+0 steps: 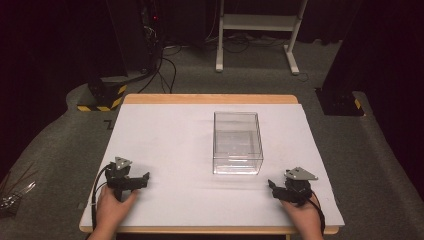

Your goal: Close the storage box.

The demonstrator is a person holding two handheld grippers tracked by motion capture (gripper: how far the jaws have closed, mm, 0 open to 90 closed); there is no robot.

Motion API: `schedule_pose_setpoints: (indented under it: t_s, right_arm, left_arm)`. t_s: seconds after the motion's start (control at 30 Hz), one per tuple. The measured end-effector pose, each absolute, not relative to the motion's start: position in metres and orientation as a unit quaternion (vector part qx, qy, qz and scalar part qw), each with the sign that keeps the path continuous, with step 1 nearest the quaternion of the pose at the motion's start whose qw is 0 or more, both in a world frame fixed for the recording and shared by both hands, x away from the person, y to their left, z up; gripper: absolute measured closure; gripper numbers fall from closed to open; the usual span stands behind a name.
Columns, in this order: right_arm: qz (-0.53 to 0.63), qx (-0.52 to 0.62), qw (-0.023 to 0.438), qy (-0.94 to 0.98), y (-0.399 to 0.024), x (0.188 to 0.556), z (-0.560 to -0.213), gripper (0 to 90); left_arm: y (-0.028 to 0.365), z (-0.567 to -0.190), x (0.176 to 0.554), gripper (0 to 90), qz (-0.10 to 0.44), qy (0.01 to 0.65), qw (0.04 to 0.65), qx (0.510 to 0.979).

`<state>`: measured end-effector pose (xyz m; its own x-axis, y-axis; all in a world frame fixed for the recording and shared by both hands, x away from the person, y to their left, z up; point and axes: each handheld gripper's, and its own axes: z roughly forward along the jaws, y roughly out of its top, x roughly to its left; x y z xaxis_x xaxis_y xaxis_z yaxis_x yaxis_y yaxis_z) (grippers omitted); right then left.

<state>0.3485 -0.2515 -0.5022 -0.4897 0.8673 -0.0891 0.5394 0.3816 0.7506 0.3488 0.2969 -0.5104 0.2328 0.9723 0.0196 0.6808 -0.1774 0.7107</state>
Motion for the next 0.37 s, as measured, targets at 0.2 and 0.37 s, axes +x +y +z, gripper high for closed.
schedule_pose_setpoints:
  t_s: [0.2,0.37]
  right_arm:
    - [0.332,0.444,0.238,0.798,-0.2504,0.3493,-0.5025,23.5]
    - [0.331,0.443,0.240,0.798,-0.2500,0.3490,-0.5026,23.8]
  left_arm:
    - [0.2969,-0.5103,0.3488,0.9,0.245,0.569,0.297,0.727]
    - [0.2969,-0.5103,0.3488,0.9,0.245,0.569,0.296,0.727]
